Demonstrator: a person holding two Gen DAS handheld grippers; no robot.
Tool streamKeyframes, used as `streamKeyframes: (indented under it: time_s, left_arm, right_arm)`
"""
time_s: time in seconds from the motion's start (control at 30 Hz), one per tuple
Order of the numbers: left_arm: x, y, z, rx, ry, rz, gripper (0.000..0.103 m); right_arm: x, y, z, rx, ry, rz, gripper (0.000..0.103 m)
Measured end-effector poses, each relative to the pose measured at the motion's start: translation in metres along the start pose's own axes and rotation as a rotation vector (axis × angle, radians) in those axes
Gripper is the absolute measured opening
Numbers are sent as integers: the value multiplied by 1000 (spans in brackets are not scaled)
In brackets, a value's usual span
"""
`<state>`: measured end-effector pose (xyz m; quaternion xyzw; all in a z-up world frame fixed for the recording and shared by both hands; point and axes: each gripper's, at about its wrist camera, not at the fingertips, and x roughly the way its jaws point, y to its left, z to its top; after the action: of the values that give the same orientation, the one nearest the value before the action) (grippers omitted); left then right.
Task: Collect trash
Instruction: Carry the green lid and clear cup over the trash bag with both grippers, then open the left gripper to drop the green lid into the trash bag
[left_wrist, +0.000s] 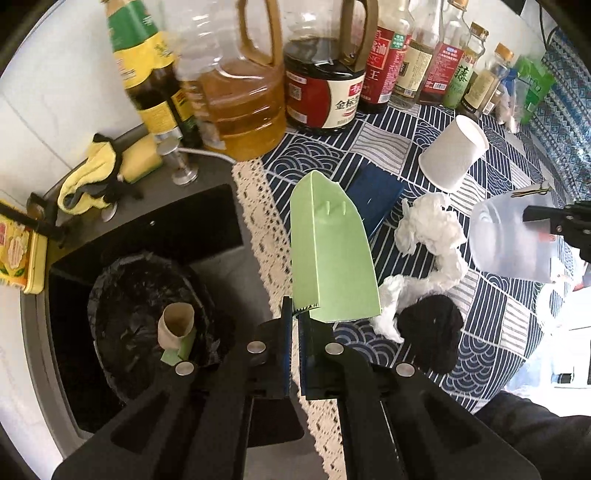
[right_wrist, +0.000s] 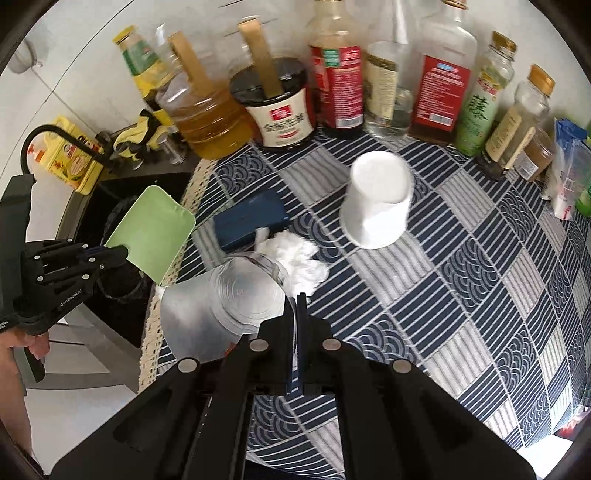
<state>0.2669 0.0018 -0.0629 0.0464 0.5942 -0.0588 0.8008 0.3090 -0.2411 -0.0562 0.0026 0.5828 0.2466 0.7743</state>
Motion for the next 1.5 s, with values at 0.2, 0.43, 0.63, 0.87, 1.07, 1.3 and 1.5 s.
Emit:
streamKeyframes:
  time_s: [0.2, 0.43, 0.63, 0.87, 1.07, 1.3, 1.5]
  left_arm:
    - [-9, 21, -18, -22, -8, -24, 2]
    - [-17, 50, -40, -41, -19, -51, 2]
    - [-24, 83, -61, -55, -28, -67, 2]
    - [-31, 128, -86, -78, -40, -67, 2]
    - [-31, 174, -109, -110, -29, -54, 2]
    - [-28, 214, -125, -156, -14, -54, 2]
    - [-14, 237, -130, -184, 16, -65, 2]
  right_arm:
    - [4, 32, -2, -20, 9, 4, 2]
    - [11, 77, -5, -44, 18, -1, 2]
    - [22, 119, -4, -68, 29, 0, 2]
    - [39, 177, 0, -99, 34, 14, 2]
    - [57, 224, 8, -128, 41, 31, 2]
    - [80, 274, 29, -173, 58, 48, 2]
    - [106, 303, 47, -188, 89, 58, 2]
